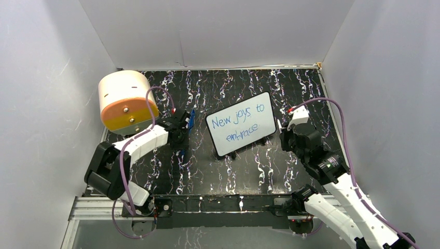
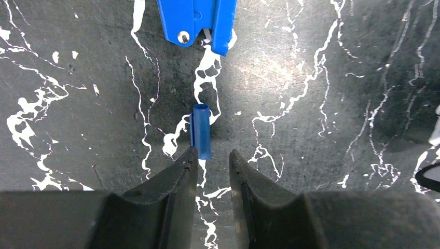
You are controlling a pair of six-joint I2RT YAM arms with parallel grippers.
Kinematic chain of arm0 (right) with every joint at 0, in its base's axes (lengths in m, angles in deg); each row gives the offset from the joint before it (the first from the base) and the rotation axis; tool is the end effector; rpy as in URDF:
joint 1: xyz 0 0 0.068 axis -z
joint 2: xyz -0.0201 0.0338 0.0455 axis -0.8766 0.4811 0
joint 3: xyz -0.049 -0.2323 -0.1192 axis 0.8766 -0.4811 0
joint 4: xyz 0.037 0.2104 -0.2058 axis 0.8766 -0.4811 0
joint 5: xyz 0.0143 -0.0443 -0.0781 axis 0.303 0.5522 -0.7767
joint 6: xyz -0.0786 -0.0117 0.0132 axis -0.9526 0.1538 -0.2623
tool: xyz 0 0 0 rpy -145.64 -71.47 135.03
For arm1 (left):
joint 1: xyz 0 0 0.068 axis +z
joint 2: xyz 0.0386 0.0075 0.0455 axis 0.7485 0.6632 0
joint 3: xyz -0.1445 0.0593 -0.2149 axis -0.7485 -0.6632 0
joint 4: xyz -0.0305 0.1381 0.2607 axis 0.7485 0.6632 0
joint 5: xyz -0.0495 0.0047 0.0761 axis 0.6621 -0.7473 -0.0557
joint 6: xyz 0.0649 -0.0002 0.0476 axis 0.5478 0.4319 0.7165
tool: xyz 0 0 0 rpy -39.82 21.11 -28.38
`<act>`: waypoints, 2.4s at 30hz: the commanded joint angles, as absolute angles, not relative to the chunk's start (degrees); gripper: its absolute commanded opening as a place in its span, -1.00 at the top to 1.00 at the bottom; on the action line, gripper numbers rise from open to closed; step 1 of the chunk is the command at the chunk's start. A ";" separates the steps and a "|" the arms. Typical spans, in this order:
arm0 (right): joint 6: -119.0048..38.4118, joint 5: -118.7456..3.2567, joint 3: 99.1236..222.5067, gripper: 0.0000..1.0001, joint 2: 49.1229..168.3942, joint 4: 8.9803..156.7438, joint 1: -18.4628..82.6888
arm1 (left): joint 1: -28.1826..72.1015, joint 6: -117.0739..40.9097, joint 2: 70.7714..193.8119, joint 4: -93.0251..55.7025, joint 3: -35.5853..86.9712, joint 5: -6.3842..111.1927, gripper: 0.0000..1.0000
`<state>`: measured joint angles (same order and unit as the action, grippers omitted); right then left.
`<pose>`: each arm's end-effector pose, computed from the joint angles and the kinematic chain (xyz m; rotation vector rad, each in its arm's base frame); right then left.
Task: Write a sentence on the whiteboard
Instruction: Close the whiteboard marker at the center of the board.
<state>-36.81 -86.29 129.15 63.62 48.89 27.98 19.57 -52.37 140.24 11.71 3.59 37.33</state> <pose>0.1873 0.0931 0.3008 -0.1737 1.9957 0.1158 0.2905 -0.1510 0.1379 0.0298 2.6425 -0.1683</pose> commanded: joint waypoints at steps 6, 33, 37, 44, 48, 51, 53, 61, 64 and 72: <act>-36.88 -86.93 128.60 1.00 63.48 51.82 28.28 | 18.66 -51.92 143.32 12.71 5.07 32.14 0.49; -37.49 -86.12 128.51 1.00 63.30 52.26 28.28 | 18.14 -50.17 143.61 14.27 4.92 35.12 1.00; -37.68 -85.00 128.42 1.00 62.94 52.72 28.28 | 18.14 -48.50 138.60 13.75 4.59 36.07 1.00; -38.71 -80.37 127.98 1.00 62.00 54.26 28.28 | 18.14 -44.44 129.89 13.59 4.56 35.56 1.00; -38.85 -77.72 128.11 1.00 62.28 55.16 28.24 | 18.06 -40.48 124.17 12.56 4.90 37.55 1.00; -38.85 -76.26 128.47 1.00 62.96 55.54 28.25 | 17.92 -36.64 119.93 10.60 5.20 40.52 1.00; -38.93 -74.80 128.96 1.00 63.70 55.59 28.28 | 17.74 -33.40 117.72 10.21 6.04 41.82 1.00; -39.88 -65.92 130.57 1.00 66.58 55.80 28.28 | 15.47 -21.22 113.33 9.30 8.91 48.73 1.00; -40.27 -61.76 131.82 1.00 68.33 55.27 28.28 | 14.29 -16.79 112.00 7.56 9.19 50.37 1.00; -40.99 -54.17 134.45 1.00 71.20 55.18 28.25 | 12.43 -6.40 112.07 5.76 10.59 55.24 1.00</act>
<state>-39.71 -60.37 130.33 70.57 52.30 28.14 13.32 -13.64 112.78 7.71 7.83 51.13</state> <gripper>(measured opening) 0.213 0.129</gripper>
